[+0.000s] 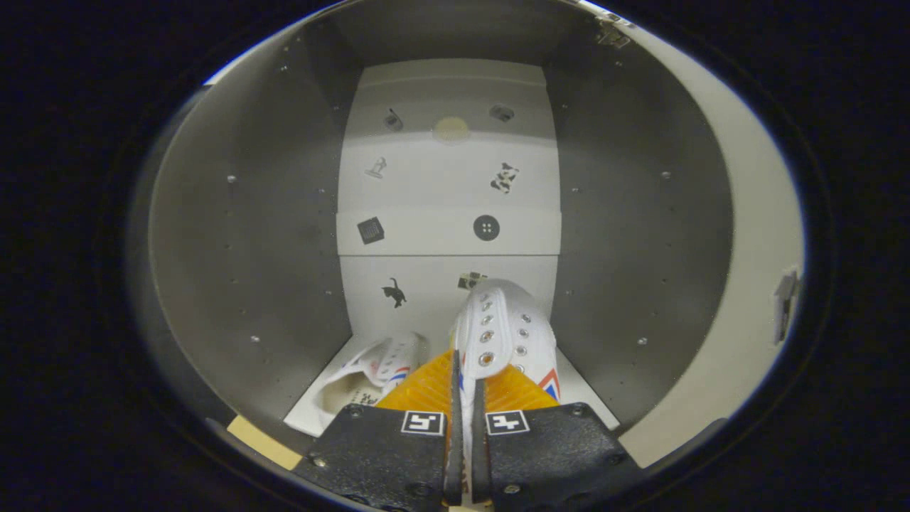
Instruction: Open the shoe cabinet door, grab the shoes and put them into the shoe cabinet, then close the shoe cabinet door.
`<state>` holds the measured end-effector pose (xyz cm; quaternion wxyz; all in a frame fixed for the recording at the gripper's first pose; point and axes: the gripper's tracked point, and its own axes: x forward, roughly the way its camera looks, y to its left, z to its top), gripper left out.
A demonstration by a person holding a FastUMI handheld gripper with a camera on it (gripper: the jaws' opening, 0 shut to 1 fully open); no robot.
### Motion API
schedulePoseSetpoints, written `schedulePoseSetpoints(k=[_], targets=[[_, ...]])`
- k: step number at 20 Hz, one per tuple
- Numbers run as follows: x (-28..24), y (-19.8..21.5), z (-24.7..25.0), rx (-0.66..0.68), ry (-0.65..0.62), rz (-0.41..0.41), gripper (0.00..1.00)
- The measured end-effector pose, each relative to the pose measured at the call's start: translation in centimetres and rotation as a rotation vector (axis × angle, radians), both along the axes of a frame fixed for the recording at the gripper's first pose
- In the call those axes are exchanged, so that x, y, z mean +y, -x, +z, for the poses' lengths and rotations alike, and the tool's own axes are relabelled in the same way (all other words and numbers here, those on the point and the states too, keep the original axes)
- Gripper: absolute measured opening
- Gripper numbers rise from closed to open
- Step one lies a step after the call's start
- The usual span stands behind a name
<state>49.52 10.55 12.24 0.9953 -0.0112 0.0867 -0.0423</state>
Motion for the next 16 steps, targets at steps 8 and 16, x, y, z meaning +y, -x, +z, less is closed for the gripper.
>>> schedulePoseSetpoints(k=[8,16], targets=[[0.0,-4.9,-4.9,0.13,-0.011,-0.009,0.08],[0.3,-6.0,-6.8,0.228,-0.084,-0.002,0.08]])
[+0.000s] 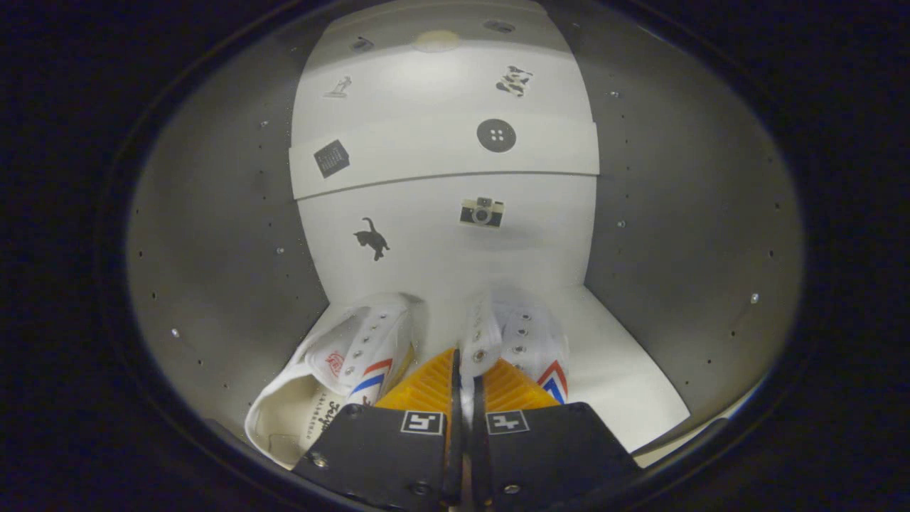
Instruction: Open the shoe cabinet door, grab the shoes and put them into the shoe cabinet, then close the shoe cabinet door.
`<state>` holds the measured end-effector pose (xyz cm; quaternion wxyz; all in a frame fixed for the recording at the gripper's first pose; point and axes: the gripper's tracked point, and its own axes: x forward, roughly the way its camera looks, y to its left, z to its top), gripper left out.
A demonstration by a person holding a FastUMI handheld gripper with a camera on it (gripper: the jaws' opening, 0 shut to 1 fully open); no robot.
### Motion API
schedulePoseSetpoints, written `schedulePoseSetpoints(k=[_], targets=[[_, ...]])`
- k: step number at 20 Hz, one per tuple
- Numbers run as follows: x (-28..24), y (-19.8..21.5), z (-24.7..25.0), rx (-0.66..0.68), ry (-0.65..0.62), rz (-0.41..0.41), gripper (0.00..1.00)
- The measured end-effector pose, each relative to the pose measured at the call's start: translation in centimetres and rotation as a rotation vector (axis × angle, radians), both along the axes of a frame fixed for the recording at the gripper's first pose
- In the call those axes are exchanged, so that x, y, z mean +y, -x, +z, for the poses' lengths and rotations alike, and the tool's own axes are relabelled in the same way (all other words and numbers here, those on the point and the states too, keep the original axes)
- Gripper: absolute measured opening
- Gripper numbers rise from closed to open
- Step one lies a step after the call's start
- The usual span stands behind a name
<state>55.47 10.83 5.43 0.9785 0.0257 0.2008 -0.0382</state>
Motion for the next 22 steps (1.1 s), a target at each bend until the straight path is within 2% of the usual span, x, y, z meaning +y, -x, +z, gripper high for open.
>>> schedulePoseSetpoints(k=[2,4,6,9,10,13,16,19,22], targets=[[0.1,0.1,0.2,0.002,-0.003,0.005,0.12],[0.8,0.5,0.6,-0.014,-0.015,0.034,0.35],[0.6,1.3,1.6,-0.048,0.008,0.021,0.58],[0.9,2.7,2.2,-0.068,-0.028,0.013,0.66],[1.0,3.5,2.4,-0.073,-0.037,0.014,0.77],[0.6,5.5,4.0,-0.124,-0.023,0.007,0.77],[1.1,8.1,5.4,-0.158,-0.02,0.025,0.98],[1.3,11.1,6.6,-0.183,-0.004,0.024,0.97],[2.4,15.7,8.2,-0.227,-0.002,0.053,0.97]])
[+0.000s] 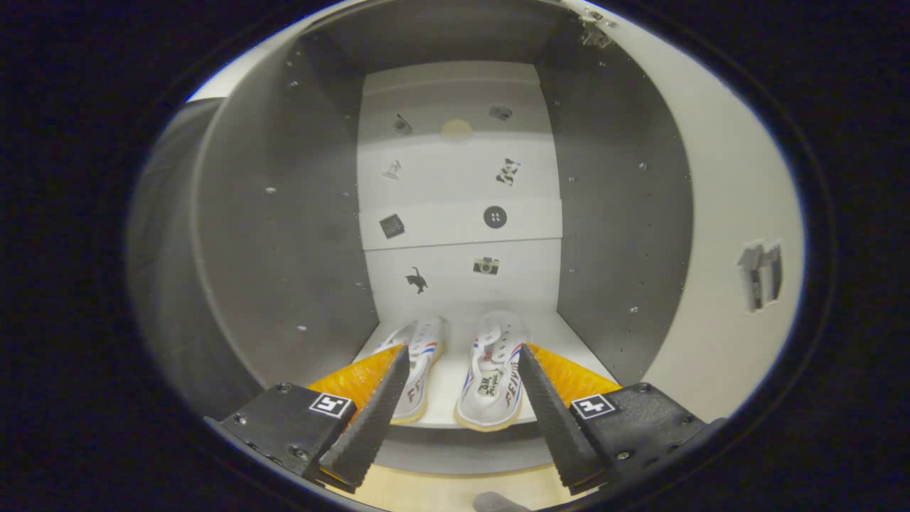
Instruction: Open the shoe cabinet door, grab the shoes and put them into the shoe cabinet, then close the shoe cabinet door.
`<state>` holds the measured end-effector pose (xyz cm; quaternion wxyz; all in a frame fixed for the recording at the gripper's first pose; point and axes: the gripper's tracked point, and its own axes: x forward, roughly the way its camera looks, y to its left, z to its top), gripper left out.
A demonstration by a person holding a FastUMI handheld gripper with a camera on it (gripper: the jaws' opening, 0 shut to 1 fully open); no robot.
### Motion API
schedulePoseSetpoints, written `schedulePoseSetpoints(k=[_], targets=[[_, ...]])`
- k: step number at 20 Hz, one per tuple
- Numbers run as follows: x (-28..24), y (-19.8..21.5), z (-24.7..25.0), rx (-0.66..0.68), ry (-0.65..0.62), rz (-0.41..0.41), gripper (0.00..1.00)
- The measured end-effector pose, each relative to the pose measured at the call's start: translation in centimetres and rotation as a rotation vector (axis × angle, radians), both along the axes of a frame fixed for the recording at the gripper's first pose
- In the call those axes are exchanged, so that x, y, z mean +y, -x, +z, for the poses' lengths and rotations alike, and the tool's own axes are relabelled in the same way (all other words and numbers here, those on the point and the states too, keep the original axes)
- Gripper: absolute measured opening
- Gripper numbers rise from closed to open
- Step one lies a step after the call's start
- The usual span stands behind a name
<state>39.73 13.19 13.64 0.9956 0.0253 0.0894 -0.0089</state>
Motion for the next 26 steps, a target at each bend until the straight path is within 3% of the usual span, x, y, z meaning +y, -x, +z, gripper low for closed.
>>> schedulePoseSetpoints(k=[10,17,26], targets=[[1.3,21.9,5.3,-0.142,-0.011,0.063,0.98],[-2.3,34.6,6.6,-0.159,-0.019,0.043,0.98],[-17.4,43.5,6.9,-0.161,-0.015,-0.173,0.99]])
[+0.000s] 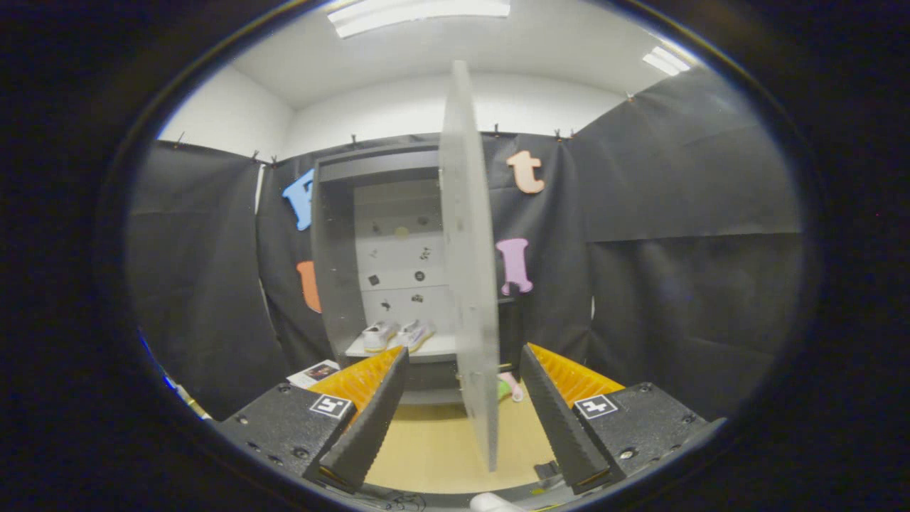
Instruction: Open the shoe cabinet door, grab the shoes and put them into the shoe cabinet, then close the shoe cabinet door.
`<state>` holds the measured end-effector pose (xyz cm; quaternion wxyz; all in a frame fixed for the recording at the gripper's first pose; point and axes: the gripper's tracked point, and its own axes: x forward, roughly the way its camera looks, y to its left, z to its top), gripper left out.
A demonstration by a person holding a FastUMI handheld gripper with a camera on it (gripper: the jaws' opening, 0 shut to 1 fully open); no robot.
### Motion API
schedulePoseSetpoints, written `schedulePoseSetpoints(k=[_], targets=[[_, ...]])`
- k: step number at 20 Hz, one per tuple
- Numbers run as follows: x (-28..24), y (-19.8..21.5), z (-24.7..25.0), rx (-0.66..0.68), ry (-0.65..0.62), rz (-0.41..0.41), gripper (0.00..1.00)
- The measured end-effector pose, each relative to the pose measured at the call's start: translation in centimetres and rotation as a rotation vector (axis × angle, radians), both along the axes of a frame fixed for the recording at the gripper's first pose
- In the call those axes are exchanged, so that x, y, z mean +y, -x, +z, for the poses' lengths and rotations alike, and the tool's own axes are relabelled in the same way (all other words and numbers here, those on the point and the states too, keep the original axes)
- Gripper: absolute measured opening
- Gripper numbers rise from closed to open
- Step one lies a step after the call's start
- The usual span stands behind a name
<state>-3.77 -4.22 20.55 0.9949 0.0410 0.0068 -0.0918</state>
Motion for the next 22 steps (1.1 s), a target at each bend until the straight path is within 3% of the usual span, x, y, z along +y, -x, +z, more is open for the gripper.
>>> schedulePoseSetpoints(k=[4,7,14,22], targets=[[-7.2,0.2,-0.4,0.015,-0.011,-0.075,1.0],[-10.7,-2.1,-0.7,0.03,-0.021,-0.067,1.0],[-11.2,-9.0,-1.6,0.078,0.029,0.121,1.0],[-8.5,-10.8,-1.6,0.11,0.097,0.302,0.98]])
